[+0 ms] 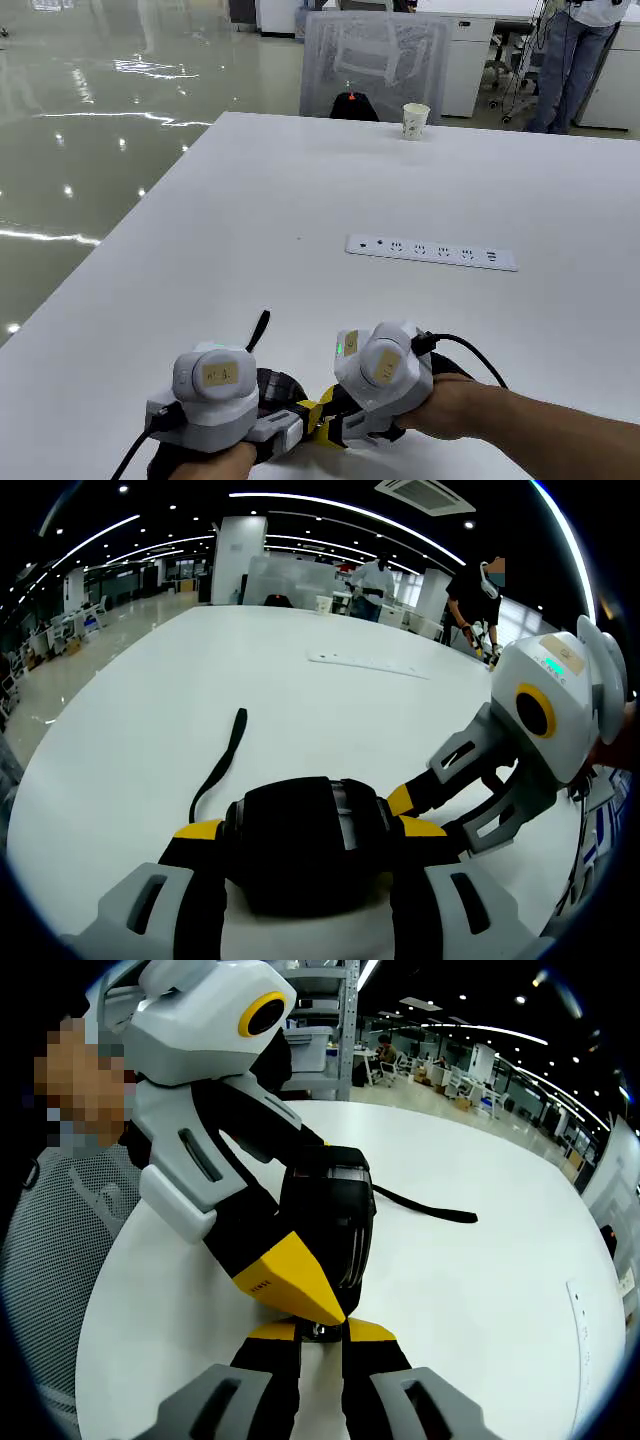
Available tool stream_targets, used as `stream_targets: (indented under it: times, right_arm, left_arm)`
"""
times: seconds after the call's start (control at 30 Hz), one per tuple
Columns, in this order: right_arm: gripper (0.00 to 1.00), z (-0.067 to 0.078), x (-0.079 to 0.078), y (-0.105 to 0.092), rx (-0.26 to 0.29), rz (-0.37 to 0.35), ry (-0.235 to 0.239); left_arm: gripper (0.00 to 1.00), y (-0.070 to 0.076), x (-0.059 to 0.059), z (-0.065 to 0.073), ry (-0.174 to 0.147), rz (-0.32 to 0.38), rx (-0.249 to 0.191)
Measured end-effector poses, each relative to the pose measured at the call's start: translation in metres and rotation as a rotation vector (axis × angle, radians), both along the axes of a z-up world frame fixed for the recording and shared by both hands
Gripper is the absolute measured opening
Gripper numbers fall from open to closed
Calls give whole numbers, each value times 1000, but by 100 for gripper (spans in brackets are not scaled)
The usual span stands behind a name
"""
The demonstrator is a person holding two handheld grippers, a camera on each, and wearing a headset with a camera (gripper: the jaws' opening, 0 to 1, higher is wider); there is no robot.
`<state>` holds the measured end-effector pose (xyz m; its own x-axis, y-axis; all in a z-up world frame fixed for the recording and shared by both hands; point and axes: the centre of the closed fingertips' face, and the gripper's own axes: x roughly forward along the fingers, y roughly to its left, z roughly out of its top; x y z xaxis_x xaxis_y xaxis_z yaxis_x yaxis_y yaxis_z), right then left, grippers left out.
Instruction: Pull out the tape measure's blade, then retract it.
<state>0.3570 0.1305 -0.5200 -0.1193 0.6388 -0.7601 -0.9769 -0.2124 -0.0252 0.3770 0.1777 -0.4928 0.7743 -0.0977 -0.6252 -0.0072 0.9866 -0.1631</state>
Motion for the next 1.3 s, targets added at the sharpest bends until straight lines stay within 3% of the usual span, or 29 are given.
stream_targets:
  times: [1.3]
  right_arm:
    - [16,-1,2,0,23,-37,-5]
  left_arm:
    - [64,0,0,0,13,-8,-16]
